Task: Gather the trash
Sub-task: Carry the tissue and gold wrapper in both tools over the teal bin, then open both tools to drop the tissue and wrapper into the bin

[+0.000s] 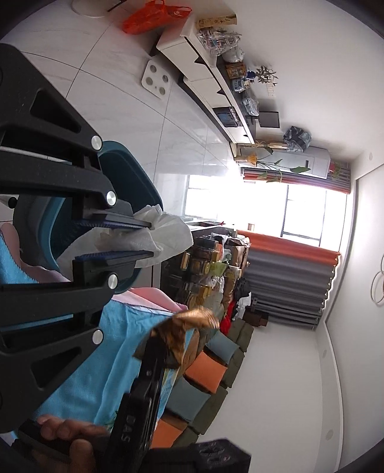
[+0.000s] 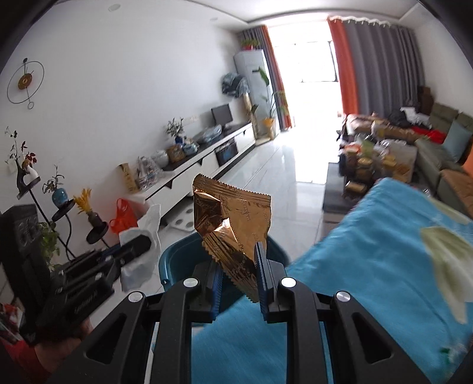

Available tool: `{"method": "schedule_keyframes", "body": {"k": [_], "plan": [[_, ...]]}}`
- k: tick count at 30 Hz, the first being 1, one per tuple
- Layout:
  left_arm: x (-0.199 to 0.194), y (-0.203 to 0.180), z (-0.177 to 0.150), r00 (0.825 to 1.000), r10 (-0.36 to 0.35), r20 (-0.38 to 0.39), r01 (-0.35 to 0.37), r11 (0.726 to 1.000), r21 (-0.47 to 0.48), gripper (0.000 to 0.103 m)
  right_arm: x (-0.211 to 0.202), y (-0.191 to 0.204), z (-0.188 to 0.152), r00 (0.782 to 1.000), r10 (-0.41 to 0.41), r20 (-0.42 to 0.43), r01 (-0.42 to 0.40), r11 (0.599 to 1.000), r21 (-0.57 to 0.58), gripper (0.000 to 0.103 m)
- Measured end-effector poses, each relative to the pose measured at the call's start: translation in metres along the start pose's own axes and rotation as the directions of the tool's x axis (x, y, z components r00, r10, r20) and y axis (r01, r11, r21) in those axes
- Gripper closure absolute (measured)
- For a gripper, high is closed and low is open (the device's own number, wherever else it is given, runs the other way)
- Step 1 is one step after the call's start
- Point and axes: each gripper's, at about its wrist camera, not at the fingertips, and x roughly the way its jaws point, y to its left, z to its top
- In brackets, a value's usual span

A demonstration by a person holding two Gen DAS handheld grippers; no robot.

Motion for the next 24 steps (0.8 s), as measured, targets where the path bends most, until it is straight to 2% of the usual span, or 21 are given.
{"method": "schedule_keyframes", "body": {"k": [6,11,14,15,17,18,19,21,22,24], "plan": [[0.038,-0.001,-0.003,0.998,0.007,-0.068,-0.007,1.0,0.004,0.09,0.052,0.004,0.005,0.991,0.033,-0.13,-0.029,0.999,0.031,0.084],[0.066,0.009,-0.006,0.993,0.024,-0.114,-0.021,1.0,0.022,0.089,0.09,0.0,0.007,0.969,0.049,-0.24,-0.035,0.997,0.066,0.084],[0.093,0.013,-0.008,0.987,0.028,-0.159,-0.024,0.999,0.023,0.087,0.103,0.003,0.007,0.96,0.048,-0.277,-0.03,0.997,0.068,0.08],[0.1,0.012,-0.011,0.985,0.022,-0.171,-0.018,0.999,0.026,0.082,0.107,0.005,0.006,0.955,0.054,-0.292,-0.033,0.997,0.077,0.08],[0.116,0.014,-0.012,0.979,0.046,-0.201,-0.041,0.999,0.034,0.082,0.113,0.008,0.007,0.952,0.04,-0.305,-0.019,0.997,0.073,0.077],[0.121,0.016,-0.013,0.979,0.043,-0.198,-0.038,0.999,0.03,0.075,0.115,0.008,0.008,0.95,0.042,-0.308,-0.018,0.997,0.079,0.071],[0.128,0.017,-0.014,0.978,0.048,-0.205,-0.042,0.999,0.033,0.063,0.114,0.008,0.009,0.953,0.04,-0.3,-0.015,0.996,0.084,0.07],[0.131,0.019,-0.014,0.981,0.046,-0.191,-0.041,0.999,0.032,0.06,0.112,0.005,0.01,0.958,0.042,-0.285,-0.016,0.995,0.096,0.068],[0.134,0.017,-0.014,0.981,0.037,-0.19,-0.031,0.999,0.035,0.051,0.111,0.003,0.009,0.959,0.045,-0.28,-0.016,0.994,0.105,0.067],[0.136,0.015,-0.014,0.983,0.042,-0.18,-0.035,0.998,0.044,0.043,0.108,-0.002,0.009,0.963,0.048,-0.267,-0.015,0.992,0.123,0.065]]}}
